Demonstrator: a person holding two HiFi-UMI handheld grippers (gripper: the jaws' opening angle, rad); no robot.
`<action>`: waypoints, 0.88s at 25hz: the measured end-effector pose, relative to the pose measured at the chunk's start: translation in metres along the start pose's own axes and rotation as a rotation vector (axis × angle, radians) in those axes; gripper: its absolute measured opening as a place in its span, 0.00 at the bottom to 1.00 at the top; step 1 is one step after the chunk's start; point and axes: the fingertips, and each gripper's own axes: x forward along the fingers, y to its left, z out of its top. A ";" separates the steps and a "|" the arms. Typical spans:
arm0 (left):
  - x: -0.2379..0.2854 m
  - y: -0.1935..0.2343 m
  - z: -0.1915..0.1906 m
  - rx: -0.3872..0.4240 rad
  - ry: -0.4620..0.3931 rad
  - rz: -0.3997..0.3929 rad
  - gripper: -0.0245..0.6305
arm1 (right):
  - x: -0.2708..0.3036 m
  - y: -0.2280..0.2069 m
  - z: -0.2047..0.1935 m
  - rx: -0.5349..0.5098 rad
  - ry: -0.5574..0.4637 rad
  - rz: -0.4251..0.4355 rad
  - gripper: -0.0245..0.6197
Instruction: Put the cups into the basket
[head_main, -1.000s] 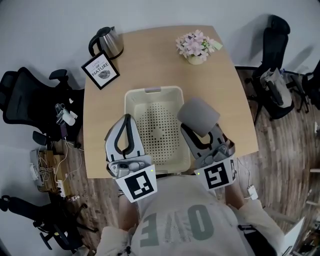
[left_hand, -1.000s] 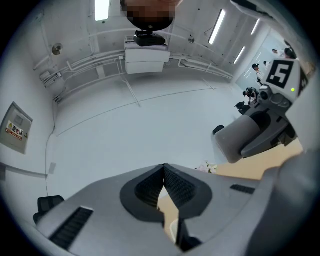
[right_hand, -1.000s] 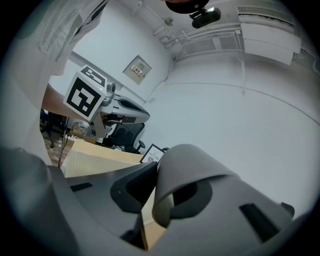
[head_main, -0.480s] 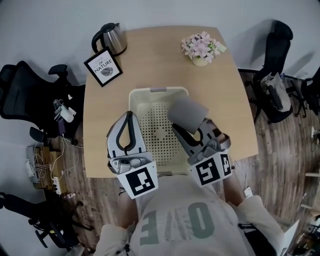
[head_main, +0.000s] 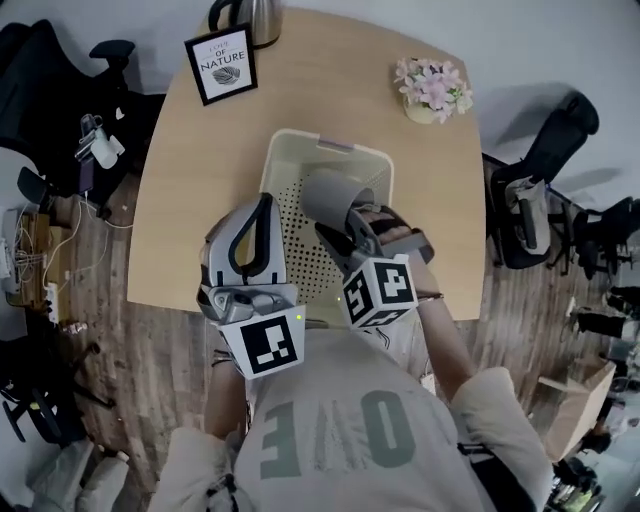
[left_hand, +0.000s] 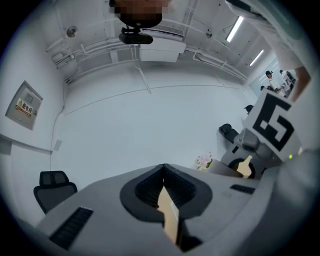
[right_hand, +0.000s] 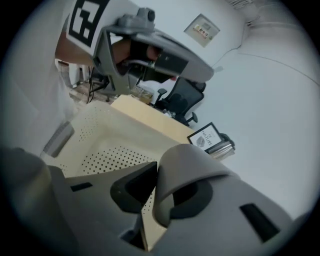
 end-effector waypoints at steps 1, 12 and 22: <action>-0.003 0.002 -0.005 -0.010 0.001 0.010 0.05 | 0.011 0.009 -0.004 -0.033 0.028 0.042 0.14; -0.034 0.038 -0.059 -0.100 0.094 0.178 0.05 | 0.077 0.085 -0.061 -0.331 0.266 0.456 0.14; -0.059 0.060 -0.071 -0.094 0.137 0.252 0.05 | 0.078 0.126 -0.083 -0.375 0.351 0.609 0.14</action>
